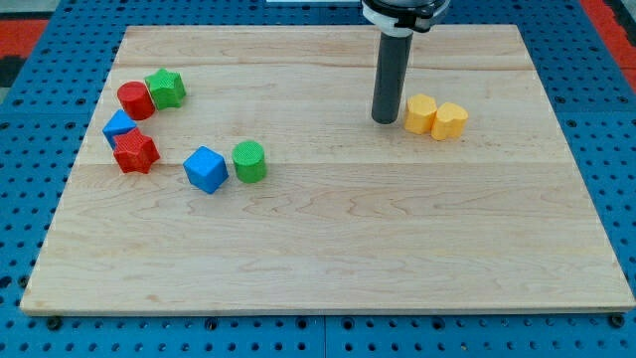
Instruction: Move the blue triangle right a bit
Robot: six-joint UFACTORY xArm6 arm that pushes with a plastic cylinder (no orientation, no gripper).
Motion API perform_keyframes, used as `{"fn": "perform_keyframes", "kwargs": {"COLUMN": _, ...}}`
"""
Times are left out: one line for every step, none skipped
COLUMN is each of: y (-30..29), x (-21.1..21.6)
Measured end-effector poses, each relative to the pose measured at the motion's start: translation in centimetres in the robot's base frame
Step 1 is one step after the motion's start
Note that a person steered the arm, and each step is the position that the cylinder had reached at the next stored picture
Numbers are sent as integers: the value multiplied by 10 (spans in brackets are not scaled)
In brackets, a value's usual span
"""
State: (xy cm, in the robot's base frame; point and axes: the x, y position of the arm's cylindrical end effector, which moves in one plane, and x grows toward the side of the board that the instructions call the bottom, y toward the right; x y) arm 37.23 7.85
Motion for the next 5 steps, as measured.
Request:
{"fn": "perform_keyframes", "kwargs": {"y": -28, "x": -7}}
{"fn": "perform_keyframes", "kwargs": {"y": -60, "x": -38}}
{"fn": "perform_keyframes", "kwargs": {"y": -111, "x": -42}}
{"fn": "perform_keyframes", "kwargs": {"y": -153, "x": -60}}
{"fn": "perform_keyframes", "kwargs": {"y": -220, "x": -79}}
